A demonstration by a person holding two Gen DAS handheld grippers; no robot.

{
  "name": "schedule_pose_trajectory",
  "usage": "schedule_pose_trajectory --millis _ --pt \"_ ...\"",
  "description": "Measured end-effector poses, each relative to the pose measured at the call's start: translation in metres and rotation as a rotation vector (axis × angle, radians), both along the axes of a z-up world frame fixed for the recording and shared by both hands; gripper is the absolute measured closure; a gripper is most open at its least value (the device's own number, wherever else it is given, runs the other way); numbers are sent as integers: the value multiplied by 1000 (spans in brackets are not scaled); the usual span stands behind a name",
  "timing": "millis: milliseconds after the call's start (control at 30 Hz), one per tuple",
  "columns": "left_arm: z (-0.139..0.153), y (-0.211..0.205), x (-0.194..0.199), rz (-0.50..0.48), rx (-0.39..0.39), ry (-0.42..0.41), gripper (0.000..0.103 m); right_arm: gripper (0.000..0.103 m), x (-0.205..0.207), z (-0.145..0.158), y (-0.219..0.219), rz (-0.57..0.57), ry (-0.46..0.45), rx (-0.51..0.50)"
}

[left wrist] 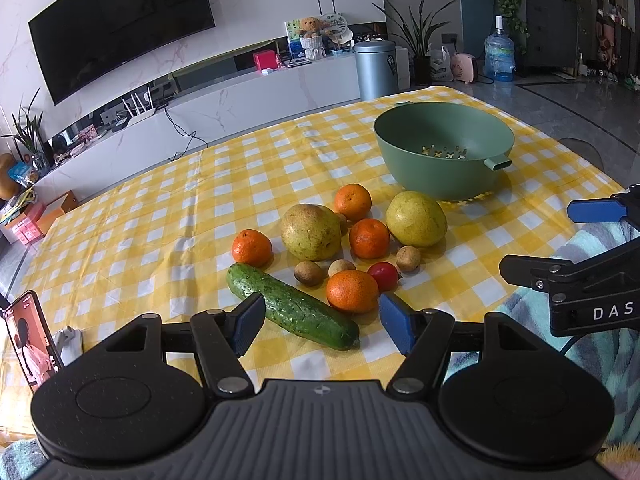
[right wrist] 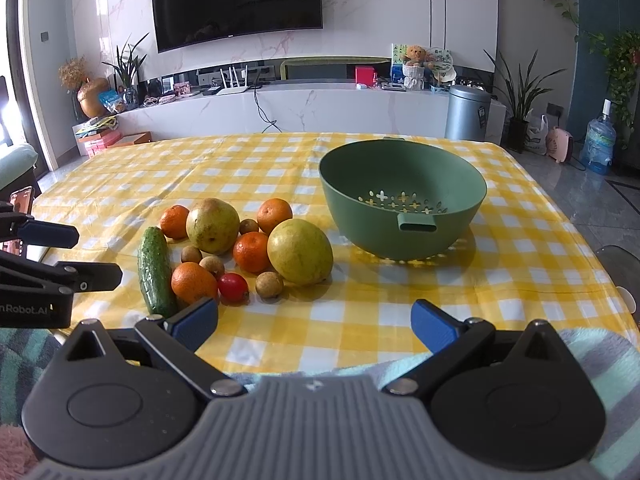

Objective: Organize fruits

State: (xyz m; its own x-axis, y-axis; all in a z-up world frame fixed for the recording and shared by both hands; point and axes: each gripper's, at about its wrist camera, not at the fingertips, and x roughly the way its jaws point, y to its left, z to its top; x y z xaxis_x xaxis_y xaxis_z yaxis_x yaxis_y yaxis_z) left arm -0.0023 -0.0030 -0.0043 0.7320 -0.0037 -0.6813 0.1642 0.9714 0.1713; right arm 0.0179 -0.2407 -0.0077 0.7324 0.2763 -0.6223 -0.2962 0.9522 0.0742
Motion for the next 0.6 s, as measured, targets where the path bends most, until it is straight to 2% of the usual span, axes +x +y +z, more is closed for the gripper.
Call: schedule_pose_trajectory --millis 600 --pt "-2 -1 0 1 0 12 25 4 1 -1 1 -4 11 -15"
